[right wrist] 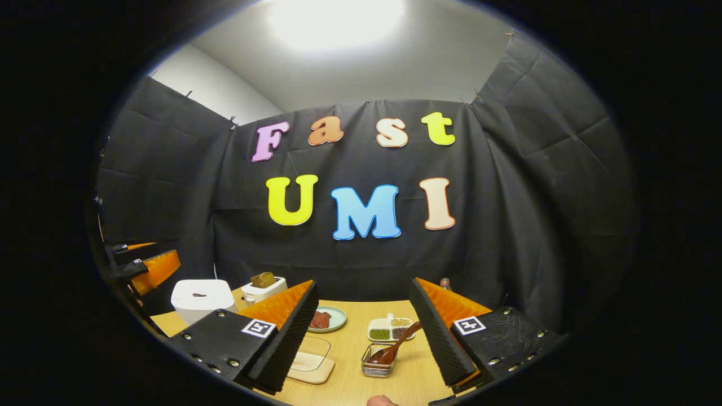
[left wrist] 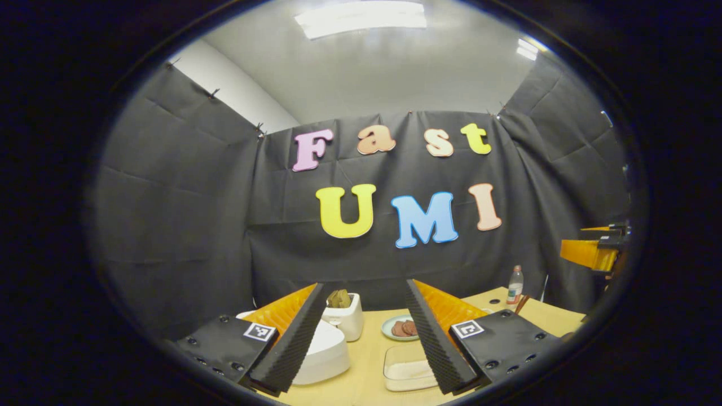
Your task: Close the left gripper, press the button to open the rice cooker; take a wooden spoon from the chopstick holder with the right hand, scoop a spoonful of rice and pour it into the rice cooker, then put the wooden spoon back into the chopstick holder.
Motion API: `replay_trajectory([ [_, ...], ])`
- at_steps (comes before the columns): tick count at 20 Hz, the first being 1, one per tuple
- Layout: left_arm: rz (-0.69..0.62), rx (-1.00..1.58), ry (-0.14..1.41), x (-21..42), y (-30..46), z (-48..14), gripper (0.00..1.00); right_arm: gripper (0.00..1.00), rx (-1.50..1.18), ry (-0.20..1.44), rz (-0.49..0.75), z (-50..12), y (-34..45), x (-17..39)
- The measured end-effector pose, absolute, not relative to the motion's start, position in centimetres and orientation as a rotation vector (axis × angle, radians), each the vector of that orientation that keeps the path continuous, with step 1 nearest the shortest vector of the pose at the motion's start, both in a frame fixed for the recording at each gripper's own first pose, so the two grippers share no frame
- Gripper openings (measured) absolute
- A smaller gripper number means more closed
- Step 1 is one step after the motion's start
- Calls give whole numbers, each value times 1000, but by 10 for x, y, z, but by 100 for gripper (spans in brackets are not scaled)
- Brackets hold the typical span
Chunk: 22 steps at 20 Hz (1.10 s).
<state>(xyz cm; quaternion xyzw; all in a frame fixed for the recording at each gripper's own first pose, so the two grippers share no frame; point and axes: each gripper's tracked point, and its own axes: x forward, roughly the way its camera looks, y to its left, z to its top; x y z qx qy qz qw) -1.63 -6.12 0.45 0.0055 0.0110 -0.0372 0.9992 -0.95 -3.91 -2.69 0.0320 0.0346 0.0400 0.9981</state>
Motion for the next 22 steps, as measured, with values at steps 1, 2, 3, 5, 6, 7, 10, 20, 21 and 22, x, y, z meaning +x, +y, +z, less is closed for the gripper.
replay_trajectory([
  [1,-76,4,17,-20,-59,6,94,99,54,68,83,-25,-34,-13],
  [2,-75,3,17,-23,-55,5,96,99,40,66,86,-24,-29,-15],
  [3,-73,3,21,-25,-51,3,97,99,26,63,92,-22,-25,-17],
  [5,-67,-3,18,-28,-41,8,94,99,14,55,98,-17,-17,-19],
  [6,-64,-11,13,-29,-37,9,94,99,13,51,99,-17,-14,-20],
  [7,-62,-17,12,-29,-34,10,94,99,14,47,98,-15,-11,-22],
  [10,-53,-14,15,-29,-26,11,100,99,14,43,96,-13,-5,-23],
  [20,-62,11,13,-29,-18,14,94,99,-5,40,96,-7,4,-25],
  [21,-65,16,7,-28,-19,16,94,99,-10,39,97,-7,5,-26],
  [22,-67,18,2,-31,-19,17,94,99,-13,37,98,-5,6,-25],
])
